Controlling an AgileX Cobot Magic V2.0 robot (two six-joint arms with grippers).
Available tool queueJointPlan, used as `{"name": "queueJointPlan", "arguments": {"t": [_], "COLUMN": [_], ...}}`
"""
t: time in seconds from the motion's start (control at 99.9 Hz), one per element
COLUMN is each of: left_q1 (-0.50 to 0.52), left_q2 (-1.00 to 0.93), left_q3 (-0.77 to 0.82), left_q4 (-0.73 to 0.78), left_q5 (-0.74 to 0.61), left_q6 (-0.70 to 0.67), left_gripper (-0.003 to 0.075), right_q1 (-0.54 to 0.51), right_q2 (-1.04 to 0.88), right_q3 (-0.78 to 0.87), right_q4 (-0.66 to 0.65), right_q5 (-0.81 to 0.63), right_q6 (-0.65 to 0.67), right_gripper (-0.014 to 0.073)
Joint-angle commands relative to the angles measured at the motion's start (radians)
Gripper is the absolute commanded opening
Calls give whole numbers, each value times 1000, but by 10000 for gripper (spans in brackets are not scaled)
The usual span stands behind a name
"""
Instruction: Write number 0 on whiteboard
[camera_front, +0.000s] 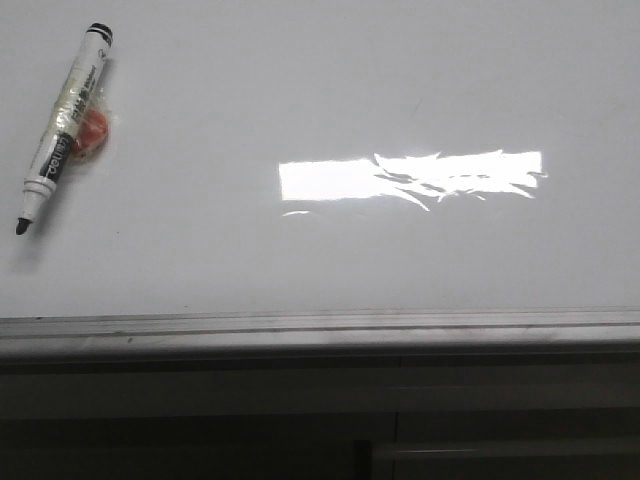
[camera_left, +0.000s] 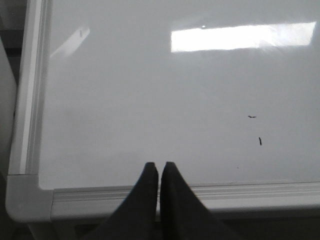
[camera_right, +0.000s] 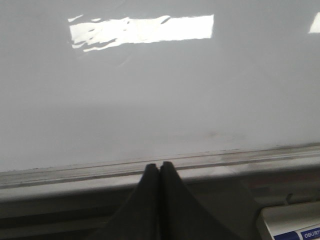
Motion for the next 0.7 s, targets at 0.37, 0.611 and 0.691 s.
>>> {"name": "queueJointPlan", "arguments": {"t": [0.37, 0.611, 0.691], "left_q1": [-70, -119, -124], "left_q2": [-28, -28, -28], "left_q3": [32, 32, 32], "left_q4": [-6, -6, -6], "left_q5": [-69, -69, -69], "left_q6": [1, 1, 1], "left_gripper": [-20, -20, -20], "right_q1": [0, 0, 0], "right_q2": [-15, -15, -15], "right_q3": [11, 11, 11], "right_q4": [1, 1, 1], "right_q5": [-19, -19, -19], "right_q6": [-5, -5, -5], "right_gripper": [-69, -69, -69]}}
